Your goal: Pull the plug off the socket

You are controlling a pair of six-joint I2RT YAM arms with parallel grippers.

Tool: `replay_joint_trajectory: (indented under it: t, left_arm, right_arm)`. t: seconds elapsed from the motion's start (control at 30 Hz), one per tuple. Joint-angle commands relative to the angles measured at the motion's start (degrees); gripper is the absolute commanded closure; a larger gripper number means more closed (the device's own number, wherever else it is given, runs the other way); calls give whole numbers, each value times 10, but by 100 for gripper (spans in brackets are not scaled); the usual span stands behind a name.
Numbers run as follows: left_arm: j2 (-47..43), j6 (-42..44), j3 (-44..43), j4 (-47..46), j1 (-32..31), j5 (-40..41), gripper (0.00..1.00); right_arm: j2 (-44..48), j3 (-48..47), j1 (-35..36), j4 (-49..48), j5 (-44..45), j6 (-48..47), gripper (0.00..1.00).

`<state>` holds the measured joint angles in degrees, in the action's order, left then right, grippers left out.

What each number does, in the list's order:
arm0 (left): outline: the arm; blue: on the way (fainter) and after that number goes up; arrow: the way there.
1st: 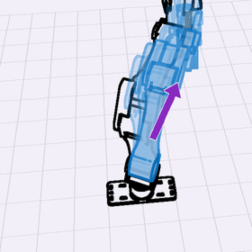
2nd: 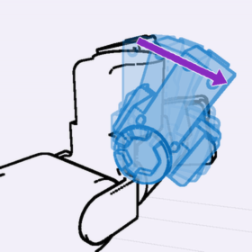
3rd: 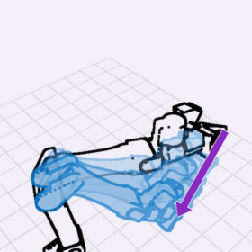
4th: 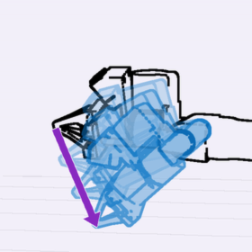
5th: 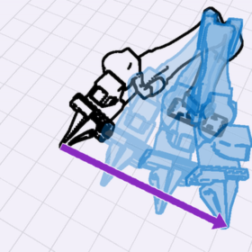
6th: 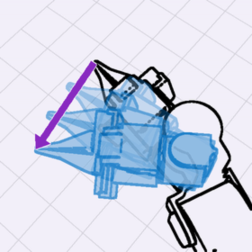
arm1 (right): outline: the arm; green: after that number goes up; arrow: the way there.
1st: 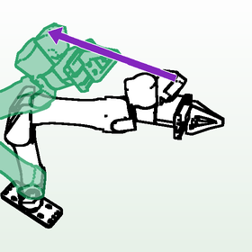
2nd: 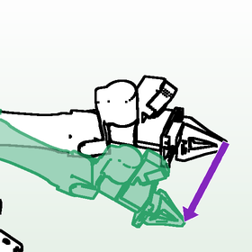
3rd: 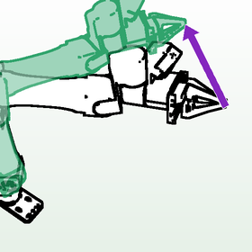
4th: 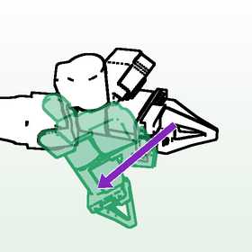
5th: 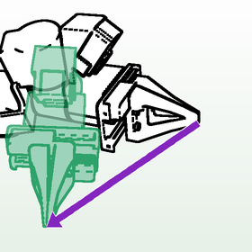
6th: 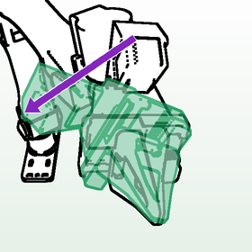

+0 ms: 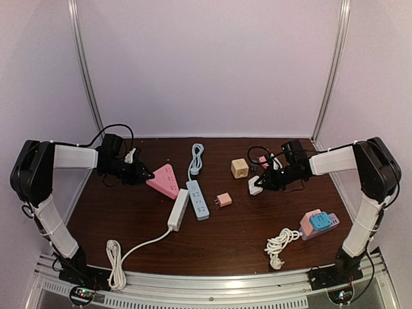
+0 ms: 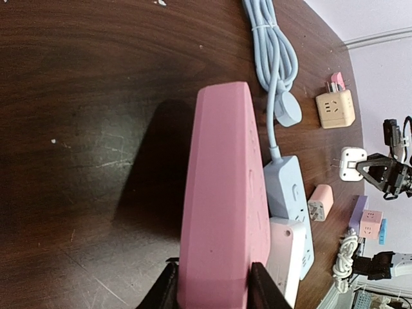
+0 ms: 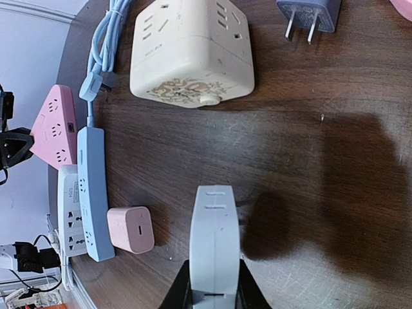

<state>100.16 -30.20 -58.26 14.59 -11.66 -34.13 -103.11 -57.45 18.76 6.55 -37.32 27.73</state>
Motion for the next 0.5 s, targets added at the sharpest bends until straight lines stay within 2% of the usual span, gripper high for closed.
replay_joint_trajectory:
  t: [0.0,0.2,0.27,0.47]
  left_arm:
    - [45,42,36,76,1,153,100]
    - [46,36,48,67,1,154,100]
    - [48,34,52,64,1,153,100]
    - [50,33,56,59,1,154,100]
  right_arm:
    - [-12,10,-9,-15,-1,8,97]
    - [-20,14,-17,-7,18,9,91]
    - [-21,15,-17,-2,28,8,85]
    - [-21,20,-17,0,45,8,75]
